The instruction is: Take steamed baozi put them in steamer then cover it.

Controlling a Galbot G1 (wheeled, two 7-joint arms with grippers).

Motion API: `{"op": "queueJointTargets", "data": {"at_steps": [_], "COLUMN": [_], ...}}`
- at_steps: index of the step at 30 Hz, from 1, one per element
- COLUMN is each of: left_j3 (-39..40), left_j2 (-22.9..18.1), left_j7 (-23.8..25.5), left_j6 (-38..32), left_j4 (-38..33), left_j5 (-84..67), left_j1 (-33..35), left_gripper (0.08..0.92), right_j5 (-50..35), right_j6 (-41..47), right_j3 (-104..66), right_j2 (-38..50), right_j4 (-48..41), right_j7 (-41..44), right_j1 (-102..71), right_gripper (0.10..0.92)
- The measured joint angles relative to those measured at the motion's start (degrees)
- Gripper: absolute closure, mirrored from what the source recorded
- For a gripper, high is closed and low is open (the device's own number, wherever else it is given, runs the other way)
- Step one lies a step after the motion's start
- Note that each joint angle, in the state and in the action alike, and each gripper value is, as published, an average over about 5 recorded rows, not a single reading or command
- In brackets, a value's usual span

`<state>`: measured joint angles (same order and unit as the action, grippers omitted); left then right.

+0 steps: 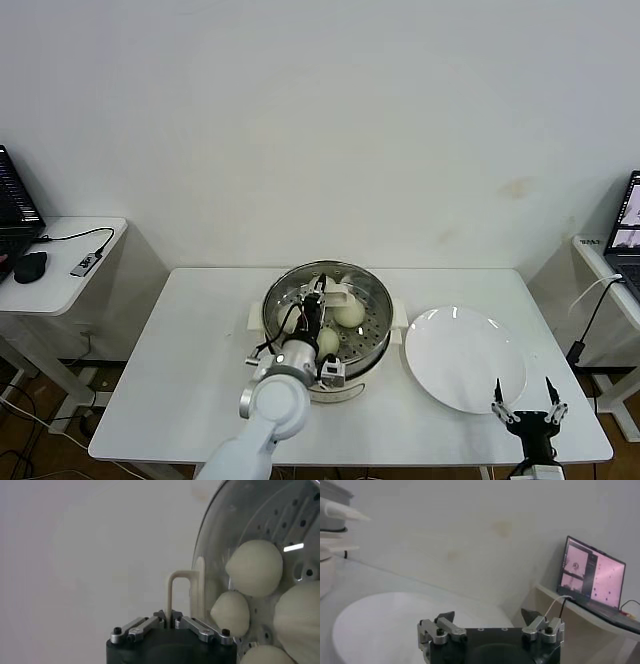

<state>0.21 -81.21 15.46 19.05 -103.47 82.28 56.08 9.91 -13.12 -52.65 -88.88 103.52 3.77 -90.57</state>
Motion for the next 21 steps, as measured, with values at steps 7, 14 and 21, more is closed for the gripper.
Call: {"op": "queueJointTargets", "data": {"at_steps": [7,14,21], "left_j3": [-0.2,-0.4,-0.3], "left_j2": [-0.3,0.4,2.3], "left_j7": [-0.4,-0.8,-1.6], "left_j6": [0.1,0.2,0.3], "left_j4": [0.0,-1.6,-6.0], "left_j5": [-0.3,-0.8,-2.4], "left_j1": [0.4,1.6,4.2], "left_gripper": [0.821,0.626,0.418], "right_j5": [0.1,0.2,0.4], "right_j6": [0.0,0.0,0.0], "right_j3": [0.2,0.5,0.6], "right_j2": [-0.1,-0.2,-0.3], "right_j4": [0.0,0.1,0.2], "right_j7": [0.1,0.1,0.1], "right_j1": [0.0,-0.1,-0.4], "right_gripper": [0.203,0.203,0.203]}}
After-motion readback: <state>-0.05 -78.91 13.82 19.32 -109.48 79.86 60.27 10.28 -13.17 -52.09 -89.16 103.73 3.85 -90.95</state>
